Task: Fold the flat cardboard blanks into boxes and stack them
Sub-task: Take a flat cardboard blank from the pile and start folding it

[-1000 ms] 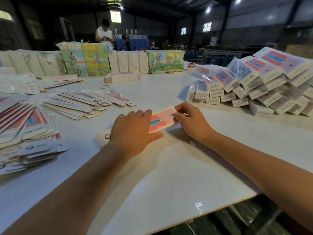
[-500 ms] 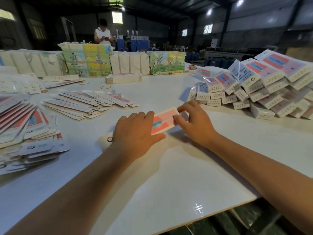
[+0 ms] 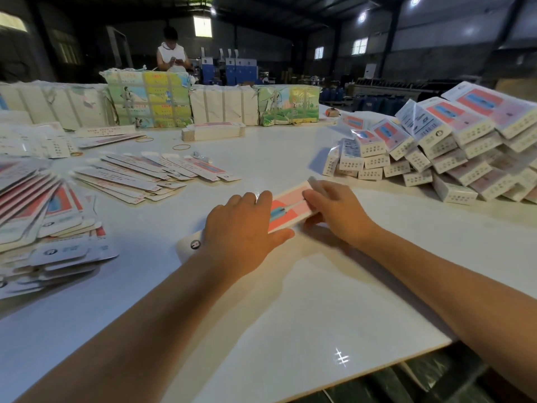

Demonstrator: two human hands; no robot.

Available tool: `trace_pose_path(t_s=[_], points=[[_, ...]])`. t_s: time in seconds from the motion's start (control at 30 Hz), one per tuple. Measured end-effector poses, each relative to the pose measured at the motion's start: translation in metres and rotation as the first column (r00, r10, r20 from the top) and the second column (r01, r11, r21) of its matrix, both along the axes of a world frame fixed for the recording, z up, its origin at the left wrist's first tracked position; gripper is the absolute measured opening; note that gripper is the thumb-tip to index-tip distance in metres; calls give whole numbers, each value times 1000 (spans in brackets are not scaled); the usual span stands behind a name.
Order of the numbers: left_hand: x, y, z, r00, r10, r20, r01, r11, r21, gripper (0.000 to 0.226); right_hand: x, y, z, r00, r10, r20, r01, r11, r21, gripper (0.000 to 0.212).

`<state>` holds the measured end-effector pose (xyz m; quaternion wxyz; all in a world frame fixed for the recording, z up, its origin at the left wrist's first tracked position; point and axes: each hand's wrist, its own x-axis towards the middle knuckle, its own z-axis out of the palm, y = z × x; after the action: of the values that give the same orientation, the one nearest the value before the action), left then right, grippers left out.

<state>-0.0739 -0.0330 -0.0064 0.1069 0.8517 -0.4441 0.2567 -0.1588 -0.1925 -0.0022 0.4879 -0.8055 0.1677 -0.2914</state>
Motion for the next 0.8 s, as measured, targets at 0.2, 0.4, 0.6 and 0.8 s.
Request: trace_pose_path(t_s=[0.2,0.4,0.6,0.8], points=[[-1,0,-4,991,27,128,-27,1000,-6,65,-2,16,-5,999,-38,-20,26,897,-442,27],[-1,2,-2,990,25,139,-23,1000,-16,68,-2,12,7,984,66,167,-109,958,264,28],[1,3,-3,983,17,184,-9,999,-46,71,-3,9,13,955,104,277,-236,833,501,29],[5,4,-5,981,4,194,5,999,-48,72,-2,4,13,953,104,283,-255,781,570,33]])
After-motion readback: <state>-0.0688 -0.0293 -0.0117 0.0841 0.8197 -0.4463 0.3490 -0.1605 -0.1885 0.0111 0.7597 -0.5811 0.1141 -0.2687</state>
